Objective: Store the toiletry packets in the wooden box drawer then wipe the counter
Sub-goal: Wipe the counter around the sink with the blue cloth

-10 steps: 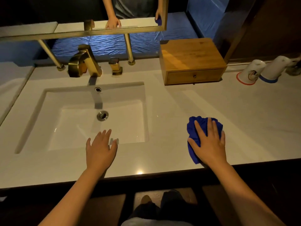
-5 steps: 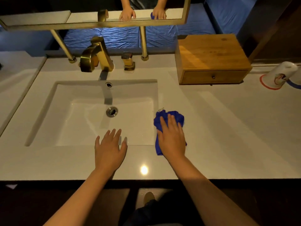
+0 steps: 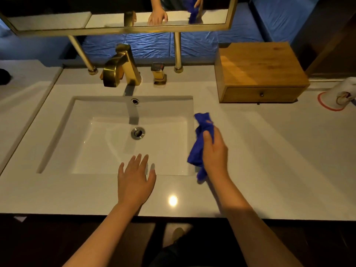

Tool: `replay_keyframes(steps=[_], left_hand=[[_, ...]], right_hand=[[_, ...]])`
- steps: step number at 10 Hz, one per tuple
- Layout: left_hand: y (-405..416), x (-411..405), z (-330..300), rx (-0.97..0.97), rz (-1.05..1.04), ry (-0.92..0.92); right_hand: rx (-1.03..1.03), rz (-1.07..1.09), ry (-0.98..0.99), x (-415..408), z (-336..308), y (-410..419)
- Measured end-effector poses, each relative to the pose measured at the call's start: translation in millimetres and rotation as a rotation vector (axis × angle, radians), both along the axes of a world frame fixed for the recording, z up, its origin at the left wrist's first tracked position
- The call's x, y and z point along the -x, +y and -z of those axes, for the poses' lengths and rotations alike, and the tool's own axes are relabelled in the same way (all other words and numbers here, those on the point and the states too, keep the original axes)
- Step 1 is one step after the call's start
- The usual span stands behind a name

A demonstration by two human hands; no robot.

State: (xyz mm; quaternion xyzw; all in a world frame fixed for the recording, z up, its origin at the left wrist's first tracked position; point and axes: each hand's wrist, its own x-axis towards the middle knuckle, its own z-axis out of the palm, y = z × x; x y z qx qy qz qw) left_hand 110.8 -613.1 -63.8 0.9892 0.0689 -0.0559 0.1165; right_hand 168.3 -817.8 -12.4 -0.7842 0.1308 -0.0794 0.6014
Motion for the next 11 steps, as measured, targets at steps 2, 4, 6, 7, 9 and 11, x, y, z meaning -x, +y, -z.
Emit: replay_keyframes(steps=[2,4,6,7,9,11], left_hand=[[-1,0,-1,-0.006,0.001,-0.003],[-3,-1,-2,-0.009,-0.001,0.007],[-3,-1,-2,-0.007,0.001,0.022],[-3,-1,-2,-0.006,-0.004,0.019],[-2,-1,-1,-0.004,-0.006,0.006],[-2,-2,-1,0.000,-0.006,0.003]], right_hand=[[0.544,0.151,-0.073,-12,-10,-102],[0.889,-0.058,0.221,-20,38,-147],[1.024,-0.039,0.338,-55,54,-152],[1.050,-0.112,0.303,-73,57,-135],[0.976,-0.297,0.077,-80,56,-70],[0.802,-0.443,-0.033,-56,54,1]])
